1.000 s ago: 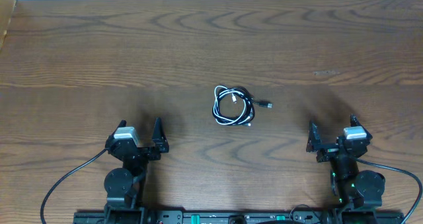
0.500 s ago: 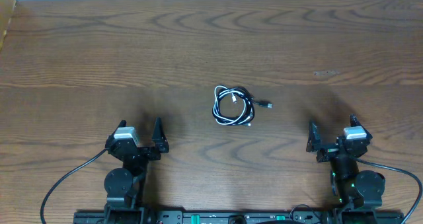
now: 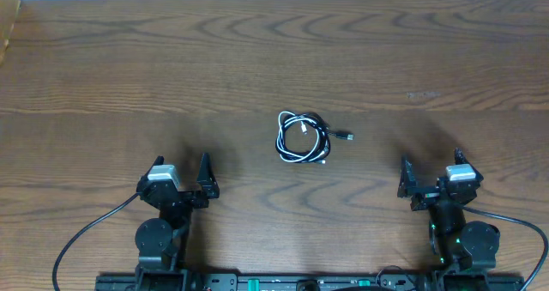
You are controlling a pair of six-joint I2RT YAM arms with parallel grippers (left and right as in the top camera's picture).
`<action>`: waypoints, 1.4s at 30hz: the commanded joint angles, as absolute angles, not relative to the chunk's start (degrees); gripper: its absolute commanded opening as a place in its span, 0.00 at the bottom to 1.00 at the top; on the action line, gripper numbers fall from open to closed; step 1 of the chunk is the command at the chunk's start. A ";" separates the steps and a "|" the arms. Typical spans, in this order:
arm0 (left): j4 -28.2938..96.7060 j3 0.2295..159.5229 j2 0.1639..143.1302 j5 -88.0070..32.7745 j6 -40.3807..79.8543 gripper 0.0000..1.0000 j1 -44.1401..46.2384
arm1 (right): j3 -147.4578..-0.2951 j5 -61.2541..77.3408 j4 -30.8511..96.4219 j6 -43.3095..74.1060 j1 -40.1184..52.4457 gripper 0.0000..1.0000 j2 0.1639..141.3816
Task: Untangle cables
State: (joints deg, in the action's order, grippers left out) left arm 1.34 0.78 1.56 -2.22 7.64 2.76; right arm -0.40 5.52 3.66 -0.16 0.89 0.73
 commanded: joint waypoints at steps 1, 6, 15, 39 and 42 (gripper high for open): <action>4.12 0.23 1.85 -0.60 7.11 0.98 2.59 | -0.32 5.28 3.90 0.82 0.80 0.99 0.82; 4.12 0.23 1.85 -0.60 7.11 0.98 2.59 | -0.32 5.28 3.90 0.82 0.80 0.99 0.82; 4.12 0.23 1.85 -0.60 7.11 0.98 2.59 | -0.32 5.32 3.90 0.84 0.80 0.99 0.82; 3.18 0.23 1.85 0.49 7.79 0.98 2.59 | -6.68 21.71 8.82 9.19 0.80 0.99 5.32; 0.93 0.25 1.85 -3.38 7.94 0.98 2.59 | -9.76 22.26 9.10 9.19 0.80 0.99 8.01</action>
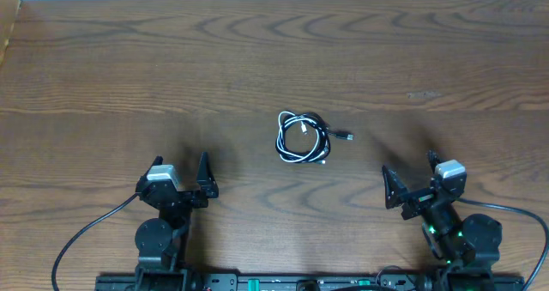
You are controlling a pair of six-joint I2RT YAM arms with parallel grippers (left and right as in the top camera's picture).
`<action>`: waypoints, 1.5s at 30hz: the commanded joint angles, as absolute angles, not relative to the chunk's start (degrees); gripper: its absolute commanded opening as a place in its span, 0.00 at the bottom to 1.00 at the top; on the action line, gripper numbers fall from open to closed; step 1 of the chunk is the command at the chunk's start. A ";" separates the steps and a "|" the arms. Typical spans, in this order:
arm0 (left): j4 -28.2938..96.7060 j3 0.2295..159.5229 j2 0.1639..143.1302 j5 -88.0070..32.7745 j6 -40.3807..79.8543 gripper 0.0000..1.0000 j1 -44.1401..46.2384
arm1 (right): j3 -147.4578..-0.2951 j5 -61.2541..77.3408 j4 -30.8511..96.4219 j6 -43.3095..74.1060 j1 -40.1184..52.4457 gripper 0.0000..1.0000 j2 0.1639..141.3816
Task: Untangle cables
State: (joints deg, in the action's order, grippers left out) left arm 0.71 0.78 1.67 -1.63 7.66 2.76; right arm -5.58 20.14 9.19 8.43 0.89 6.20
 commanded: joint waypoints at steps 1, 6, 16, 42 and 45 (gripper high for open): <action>0.64 0.38 1.85 -4.10 7.94 0.98 2.59 | -10.92 22.26 9.23 9.17 0.80 0.99 8.93; 1.34 3.53 3.16 -5.50 7.92 0.98 2.59 | -17.56 23.29 9.30 7.46 0.80 0.99 15.81; 14.50 27.46 20.73 -10.92 7.05 0.98 2.59 | -33.76 24.84 15.77 6.55 0.80 0.99 33.78; 42.98 81.12 90.35 -25.74 8.40 0.89 15.68 | -59.77 28.97 34.37 1.63 0.80 0.91 60.80; 41.39 81.12 96.55 -23.73 8.49 0.77 18.59 | -59.77 28.84 34.74 1.63 0.80 0.82 61.49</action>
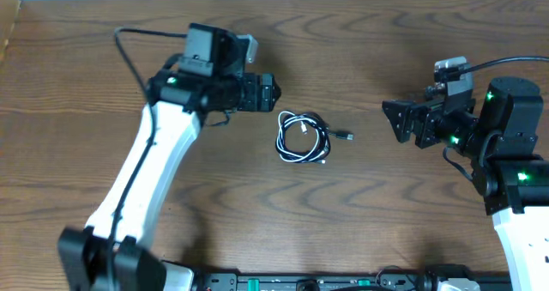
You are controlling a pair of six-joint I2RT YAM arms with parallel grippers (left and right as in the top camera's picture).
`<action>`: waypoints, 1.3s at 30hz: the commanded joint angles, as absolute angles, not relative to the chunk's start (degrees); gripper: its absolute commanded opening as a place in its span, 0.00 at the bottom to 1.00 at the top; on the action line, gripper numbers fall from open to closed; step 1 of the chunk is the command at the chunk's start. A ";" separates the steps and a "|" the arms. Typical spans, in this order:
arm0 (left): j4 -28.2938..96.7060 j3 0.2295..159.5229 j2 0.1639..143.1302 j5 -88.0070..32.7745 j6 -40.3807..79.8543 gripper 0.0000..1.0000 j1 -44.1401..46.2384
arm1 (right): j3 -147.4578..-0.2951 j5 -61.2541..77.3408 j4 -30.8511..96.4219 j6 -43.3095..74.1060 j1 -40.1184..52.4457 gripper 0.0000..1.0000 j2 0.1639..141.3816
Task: Untangle cables
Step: 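Move both grippers forward toward the tangled cable bundle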
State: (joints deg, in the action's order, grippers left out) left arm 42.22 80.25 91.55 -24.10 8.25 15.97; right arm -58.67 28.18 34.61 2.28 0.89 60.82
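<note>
A small bundle of black and white cables [301, 138] lies coiled on the wooden table [360, 42] near the middle, with one black plug end [346, 136] sticking out to the right. My left gripper [271, 93] hovers just up-left of the coil, pointing right; its fingers overlap from above, so their gap is hidden. My right gripper [393, 122] hangs to the right of the coil, pointing left at it, fingers spread with nothing between them. Neither gripper touches the cables.
The white left arm [146, 171] slants from the front left corner up across the table. The right arm's body [506, 145] fills the right edge. A black supply cable [141, 33] loops over the left arm's wrist.
Both arms have left the table's front edge. The left gripper is now up-left of the coil, the right gripper level with it on the right. The cables have not moved.
At first both arms sat folded at the front edge with fingers spread. Then the right arm had turned slightly leftward while the left stayed still. Now both are extended, flanking the untouched coil.
</note>
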 commanded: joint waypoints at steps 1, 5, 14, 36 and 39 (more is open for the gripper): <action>41.01 81.12 97.73 -22.79 9.06 0.75 19.14 | -59.75 28.82 34.96 1.65 0.80 0.80 61.58; 36.93 81.12 104.66 -19.59 11.25 0.72 20.99 | -59.72 26.89 36.16 1.67 0.80 0.73 61.95; 30.63 81.12 113.97 -14.74 12.91 0.54 21.47 | -59.66 26.46 38.61 1.65 0.80 0.63 62.02; 29.80 81.14 112.62 -15.07 15.33 0.07 24.69 | -59.55 26.50 39.79 4.51 0.84 0.59 64.42; 30.87 81.17 105.91 -16.45 16.78 0.08 24.84 | -59.55 26.96 39.31 6.83 0.86 0.59 66.35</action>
State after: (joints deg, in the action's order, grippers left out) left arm 30.20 80.38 113.97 -15.29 15.22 24.77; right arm -58.67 26.55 39.57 4.16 0.89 64.90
